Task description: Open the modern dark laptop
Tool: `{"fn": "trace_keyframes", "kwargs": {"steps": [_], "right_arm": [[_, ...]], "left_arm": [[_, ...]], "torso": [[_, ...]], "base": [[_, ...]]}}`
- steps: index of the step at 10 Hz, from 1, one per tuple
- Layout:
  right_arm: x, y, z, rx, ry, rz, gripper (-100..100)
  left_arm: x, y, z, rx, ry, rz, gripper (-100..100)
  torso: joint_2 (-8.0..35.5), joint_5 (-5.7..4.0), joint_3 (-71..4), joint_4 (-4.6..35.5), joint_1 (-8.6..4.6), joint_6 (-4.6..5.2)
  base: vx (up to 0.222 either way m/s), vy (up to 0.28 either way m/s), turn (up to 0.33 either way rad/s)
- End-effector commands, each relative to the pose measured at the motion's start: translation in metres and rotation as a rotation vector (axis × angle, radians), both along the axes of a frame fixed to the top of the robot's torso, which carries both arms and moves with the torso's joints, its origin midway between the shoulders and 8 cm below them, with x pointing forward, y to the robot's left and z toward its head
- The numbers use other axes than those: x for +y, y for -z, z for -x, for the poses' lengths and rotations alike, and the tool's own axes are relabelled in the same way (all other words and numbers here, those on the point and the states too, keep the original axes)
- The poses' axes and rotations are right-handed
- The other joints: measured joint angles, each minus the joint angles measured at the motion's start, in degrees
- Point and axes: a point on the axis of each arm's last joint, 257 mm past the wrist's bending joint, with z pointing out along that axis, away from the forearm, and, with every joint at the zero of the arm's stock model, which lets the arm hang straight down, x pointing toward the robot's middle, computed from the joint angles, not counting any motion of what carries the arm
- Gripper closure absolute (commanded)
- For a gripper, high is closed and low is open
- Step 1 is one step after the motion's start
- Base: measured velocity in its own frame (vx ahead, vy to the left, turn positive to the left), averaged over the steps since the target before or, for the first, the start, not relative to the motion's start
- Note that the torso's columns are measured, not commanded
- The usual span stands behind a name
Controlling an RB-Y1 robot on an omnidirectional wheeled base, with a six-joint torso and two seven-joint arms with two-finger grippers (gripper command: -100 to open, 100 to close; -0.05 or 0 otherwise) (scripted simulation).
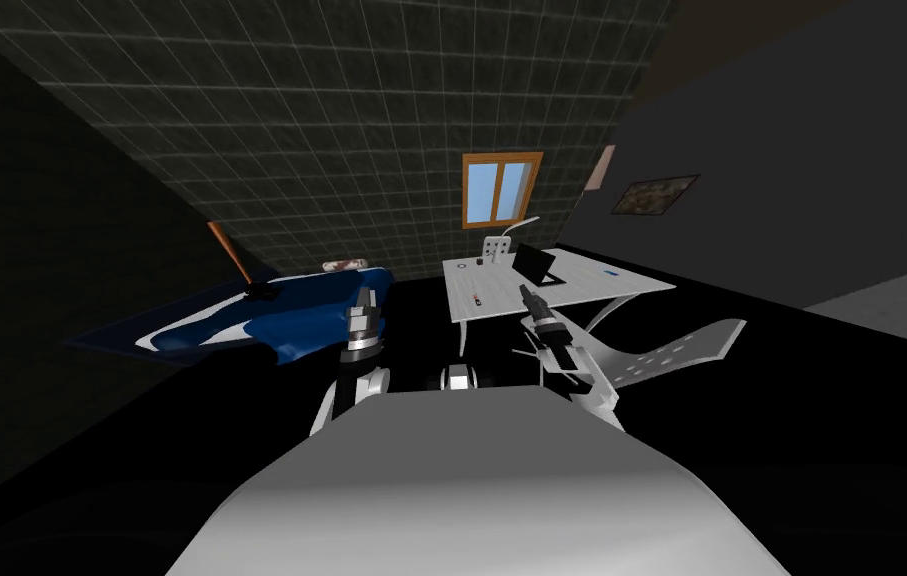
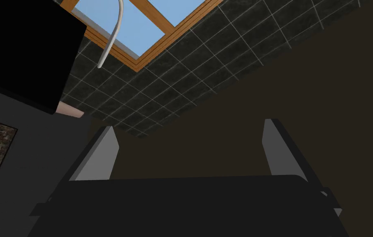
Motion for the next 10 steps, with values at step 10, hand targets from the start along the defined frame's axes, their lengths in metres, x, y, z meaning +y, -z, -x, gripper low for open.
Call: {"fn": "trace_keyframes", "kwargs": {"steps": [10], "right_arm": [[-0.200, 0.056, -0.019, 0.386, 0.415, 0.690, -100]], "left_arm": [[0.000, 0.000, 0.000, 0.000, 0.000, 0.000, 0]], "torso": [[0.01, 0.02, 0.00, 0.00, 0.09, 0.00]], "base": [[0.026, -0.016, 0.223]]}}
